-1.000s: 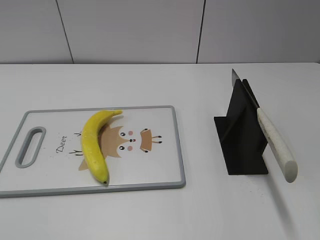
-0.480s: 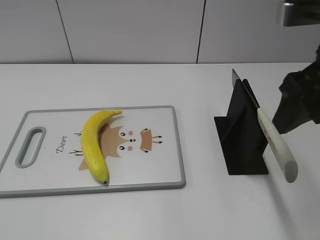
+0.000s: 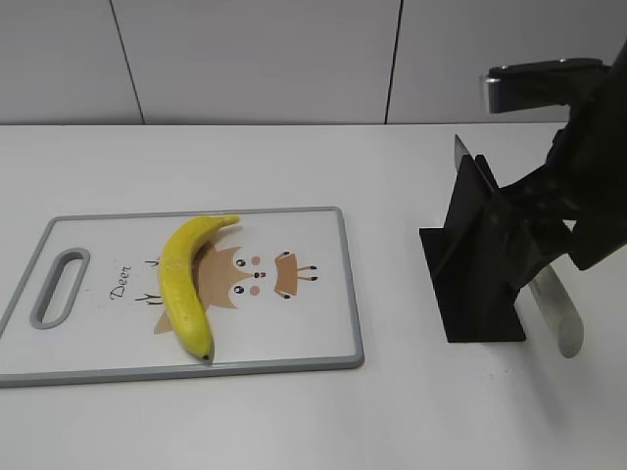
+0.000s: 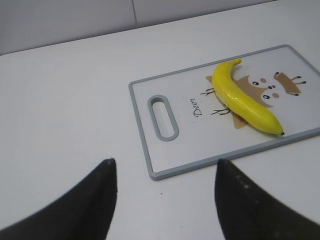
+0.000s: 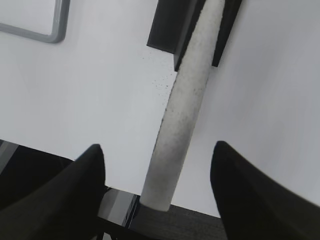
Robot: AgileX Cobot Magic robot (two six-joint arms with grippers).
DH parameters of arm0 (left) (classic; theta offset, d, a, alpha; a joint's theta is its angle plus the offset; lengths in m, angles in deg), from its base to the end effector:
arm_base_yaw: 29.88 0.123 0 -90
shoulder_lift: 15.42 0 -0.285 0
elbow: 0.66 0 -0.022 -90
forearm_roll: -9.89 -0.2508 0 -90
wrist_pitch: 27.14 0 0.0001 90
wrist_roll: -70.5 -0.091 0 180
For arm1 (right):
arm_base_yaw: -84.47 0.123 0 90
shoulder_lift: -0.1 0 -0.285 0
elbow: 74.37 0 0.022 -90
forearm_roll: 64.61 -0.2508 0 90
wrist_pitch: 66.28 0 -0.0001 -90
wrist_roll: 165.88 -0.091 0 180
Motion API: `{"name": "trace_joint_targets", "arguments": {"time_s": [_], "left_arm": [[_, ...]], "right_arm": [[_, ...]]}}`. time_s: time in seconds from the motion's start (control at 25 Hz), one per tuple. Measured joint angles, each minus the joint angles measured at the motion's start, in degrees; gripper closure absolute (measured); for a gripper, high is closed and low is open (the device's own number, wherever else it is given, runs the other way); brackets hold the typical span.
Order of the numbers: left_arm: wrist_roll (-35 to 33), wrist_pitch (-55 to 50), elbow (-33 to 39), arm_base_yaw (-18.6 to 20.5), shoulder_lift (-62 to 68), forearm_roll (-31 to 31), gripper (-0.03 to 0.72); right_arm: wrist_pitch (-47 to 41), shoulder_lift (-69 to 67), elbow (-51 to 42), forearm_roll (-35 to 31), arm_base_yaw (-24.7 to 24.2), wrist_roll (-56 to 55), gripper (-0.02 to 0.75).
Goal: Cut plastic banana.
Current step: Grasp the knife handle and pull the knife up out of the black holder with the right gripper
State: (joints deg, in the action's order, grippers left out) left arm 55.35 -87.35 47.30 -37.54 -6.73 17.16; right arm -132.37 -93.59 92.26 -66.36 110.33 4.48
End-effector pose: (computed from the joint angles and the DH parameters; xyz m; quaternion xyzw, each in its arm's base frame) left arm -0.0048 -0.0094 0.2816 0.1701 0.8331 -0.0291 0.5255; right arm 0.2466 0.1224 0.2645 -0.1355 0.9889 0.0318 0.0525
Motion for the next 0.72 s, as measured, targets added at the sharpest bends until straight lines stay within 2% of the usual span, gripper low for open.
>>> {"name": "trace_joint_targets", "arguments": {"time_s": [0.2, 0.56, 0.72], "left_arm": [[0.0, 0.0, 0.0, 0.0, 0.0, 0.04, 0.099], [0.0, 0.0, 0.0, 0.0, 0.0, 0.04, 0.099], [0.0, 0.0, 0.0, 0.0, 0.0, 0.04, 0.099]], "right_arm": [[0.27, -5.67, 0.0, 2.18, 0.0, -2.8, 0.218], [1.37, -12.33, 0.0, 2.34, 0.0, -6.42, 0.223], [1.31, -12.4, 0.0, 2.34, 0.0, -7.81, 0.296]]}}
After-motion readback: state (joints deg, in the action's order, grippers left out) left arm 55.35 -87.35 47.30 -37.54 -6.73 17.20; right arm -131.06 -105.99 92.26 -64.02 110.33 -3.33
